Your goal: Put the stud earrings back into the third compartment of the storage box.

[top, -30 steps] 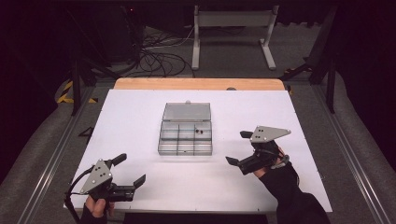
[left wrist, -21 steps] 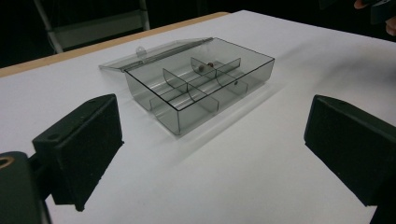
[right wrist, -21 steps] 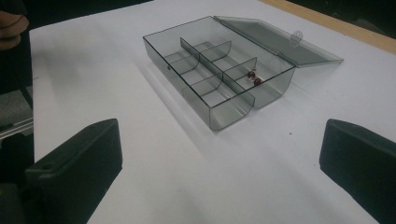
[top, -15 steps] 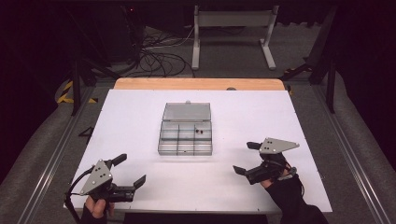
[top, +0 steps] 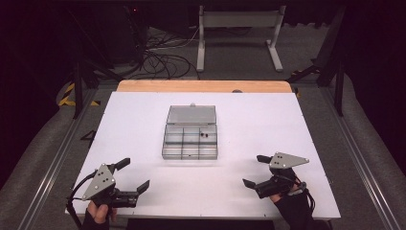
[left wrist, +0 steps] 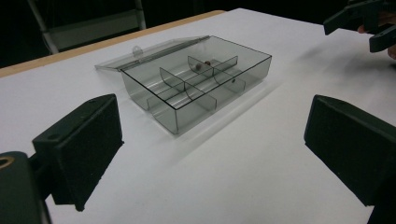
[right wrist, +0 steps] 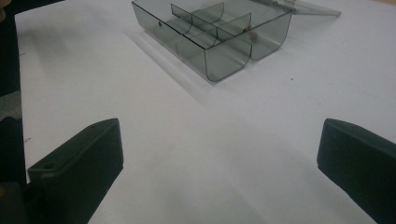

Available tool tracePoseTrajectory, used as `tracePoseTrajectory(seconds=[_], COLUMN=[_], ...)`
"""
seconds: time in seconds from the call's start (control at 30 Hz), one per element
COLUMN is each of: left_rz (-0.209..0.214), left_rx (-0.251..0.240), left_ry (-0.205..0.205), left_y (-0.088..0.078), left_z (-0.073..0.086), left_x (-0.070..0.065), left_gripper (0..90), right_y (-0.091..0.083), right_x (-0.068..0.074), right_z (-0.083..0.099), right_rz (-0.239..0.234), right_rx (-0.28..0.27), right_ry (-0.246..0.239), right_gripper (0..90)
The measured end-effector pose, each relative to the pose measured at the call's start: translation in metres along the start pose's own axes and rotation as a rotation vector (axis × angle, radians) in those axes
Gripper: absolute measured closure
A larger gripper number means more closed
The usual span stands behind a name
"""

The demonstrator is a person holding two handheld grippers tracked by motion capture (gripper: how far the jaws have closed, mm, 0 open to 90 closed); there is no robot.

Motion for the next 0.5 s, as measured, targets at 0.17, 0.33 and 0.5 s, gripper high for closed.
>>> tracePoseTrajectory(seconds=[0.17,0.33,0.5], left_rz=[0.008,0.012,0.009], left_rx=[0.006,-0.005,0.002], left_ry=[-0.007,-0.018,-0.009], left_y=[0.0019,0.0004,0.0017], left_z=[0.0022,0.0028,0.0032], left_x=[0.0044,0.0075,0.0057], left_gripper=[4.9,4.9,4.9], right_y=[0.0045,0.0023,-0.0008], right_x=[-0.0053,-0.0045,-0.0047], right_z=[0.0041,-0.0003,-0.0017], right_rz=[0.013,0.041,0.039], right_rx=[0.037,0.037,0.02], right_ry=[0.007,-0.027,-0.029], right_gripper=[1.0,1.0,1.0])
Point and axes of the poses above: each handheld gripper's, and its own axes: y roughly forward along the jaws, z roughly out of its underside, x roughly to its left, the point moved 4 cm from there along y, roughly forward along the jaws, and after that the axes turned 2 degrees about y, right-handed, at the moved point
